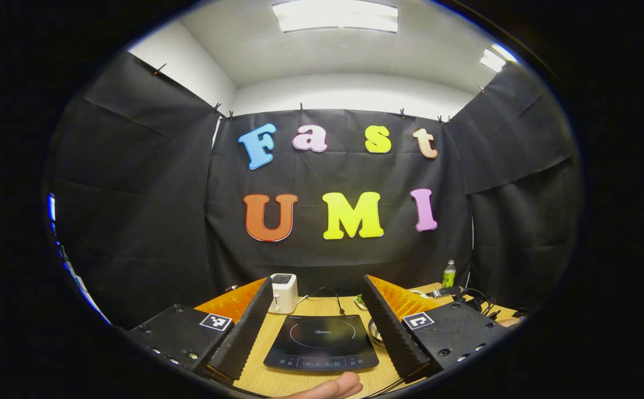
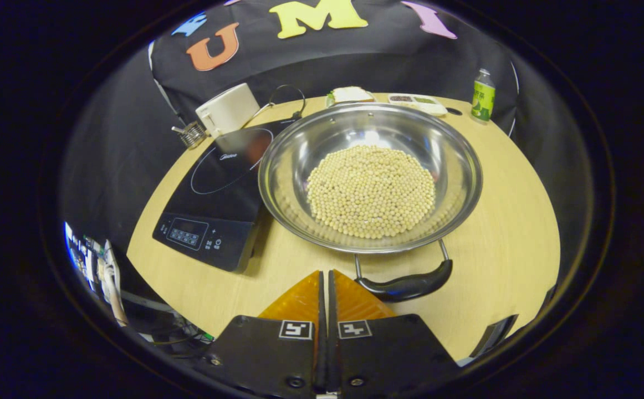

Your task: First push the handle of the pot to place it horizontally, then grasp the pot with both hands and set it on the induction cooktop.

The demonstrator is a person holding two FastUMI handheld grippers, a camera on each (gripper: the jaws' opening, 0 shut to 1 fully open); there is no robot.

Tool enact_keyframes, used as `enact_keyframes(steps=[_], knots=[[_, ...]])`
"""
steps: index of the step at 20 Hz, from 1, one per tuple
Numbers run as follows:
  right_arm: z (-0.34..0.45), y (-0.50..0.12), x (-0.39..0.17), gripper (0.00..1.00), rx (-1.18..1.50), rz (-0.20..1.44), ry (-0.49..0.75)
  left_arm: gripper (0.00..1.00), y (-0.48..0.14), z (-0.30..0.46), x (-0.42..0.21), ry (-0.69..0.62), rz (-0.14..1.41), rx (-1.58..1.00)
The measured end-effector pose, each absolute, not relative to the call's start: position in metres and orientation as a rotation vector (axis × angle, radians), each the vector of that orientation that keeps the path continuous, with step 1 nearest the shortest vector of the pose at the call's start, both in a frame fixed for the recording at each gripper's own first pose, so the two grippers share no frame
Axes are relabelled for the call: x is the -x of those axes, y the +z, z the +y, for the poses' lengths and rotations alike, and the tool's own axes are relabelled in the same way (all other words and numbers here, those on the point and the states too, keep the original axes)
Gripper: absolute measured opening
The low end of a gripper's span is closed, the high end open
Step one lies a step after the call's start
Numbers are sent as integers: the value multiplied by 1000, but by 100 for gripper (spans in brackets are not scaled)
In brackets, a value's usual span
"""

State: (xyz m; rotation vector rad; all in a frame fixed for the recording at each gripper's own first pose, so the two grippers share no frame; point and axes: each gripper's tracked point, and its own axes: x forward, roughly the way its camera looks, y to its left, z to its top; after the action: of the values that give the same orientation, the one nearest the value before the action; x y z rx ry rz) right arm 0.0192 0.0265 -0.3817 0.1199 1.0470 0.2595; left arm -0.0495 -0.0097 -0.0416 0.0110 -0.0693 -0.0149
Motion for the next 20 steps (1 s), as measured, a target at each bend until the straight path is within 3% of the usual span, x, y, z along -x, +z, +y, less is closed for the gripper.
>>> enact_keyframes(steps=[17, 20], knots=[[-80, -390, -48, 1, 42, 1022, 44, 96, -27, -17, 66, -19, -103, -24], [-96, -391, -58, 7, 90, 1004, 10, 96, -23, -17, 71, -18, -118, -17]])
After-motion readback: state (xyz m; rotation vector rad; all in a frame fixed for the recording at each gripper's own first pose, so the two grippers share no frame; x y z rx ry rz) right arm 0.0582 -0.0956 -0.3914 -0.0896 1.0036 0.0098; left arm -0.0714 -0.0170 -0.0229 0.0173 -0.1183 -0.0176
